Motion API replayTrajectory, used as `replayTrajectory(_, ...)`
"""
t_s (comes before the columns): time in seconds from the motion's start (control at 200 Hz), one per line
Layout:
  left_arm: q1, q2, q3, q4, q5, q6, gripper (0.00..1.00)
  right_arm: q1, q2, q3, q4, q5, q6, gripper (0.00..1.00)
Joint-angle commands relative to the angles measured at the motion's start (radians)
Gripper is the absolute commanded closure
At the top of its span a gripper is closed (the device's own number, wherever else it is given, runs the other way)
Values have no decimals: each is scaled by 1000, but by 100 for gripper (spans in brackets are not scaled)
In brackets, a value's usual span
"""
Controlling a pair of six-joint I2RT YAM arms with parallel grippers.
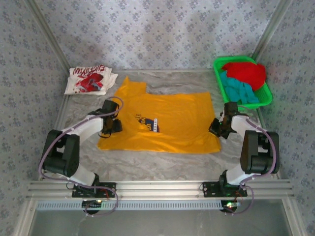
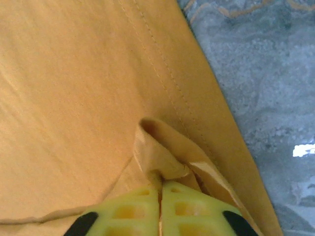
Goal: Fold and stack the t-shirts
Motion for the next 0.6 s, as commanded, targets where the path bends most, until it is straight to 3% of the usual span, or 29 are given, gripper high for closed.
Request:
replayTrajectory(0.0,28,26,-15,62,-6,-35,53,-32,-71,-16,-34,38,31,100)
replayTrajectory(0.195,76,50,-42,95,13,-43,54,-99,-185,-40,-38,85,88,100)
replayTrajectory(0.405,82,72,-39,111,5,-33,54,-106,-123,-27,26,58,94,100)
replayTrajectory(0.46,82,82,-31,105,-2,-35,53,-109,-86,-20,21,44,99,95)
replayTrajectory(0.52,82,79,-28,100,-9,-40,53,-110,-65,-21,38,45,106,74)
replayTrajectory(0.595,81,54,-36,105,-17,-45,53,-107,-67,-7,63,27,96,83)
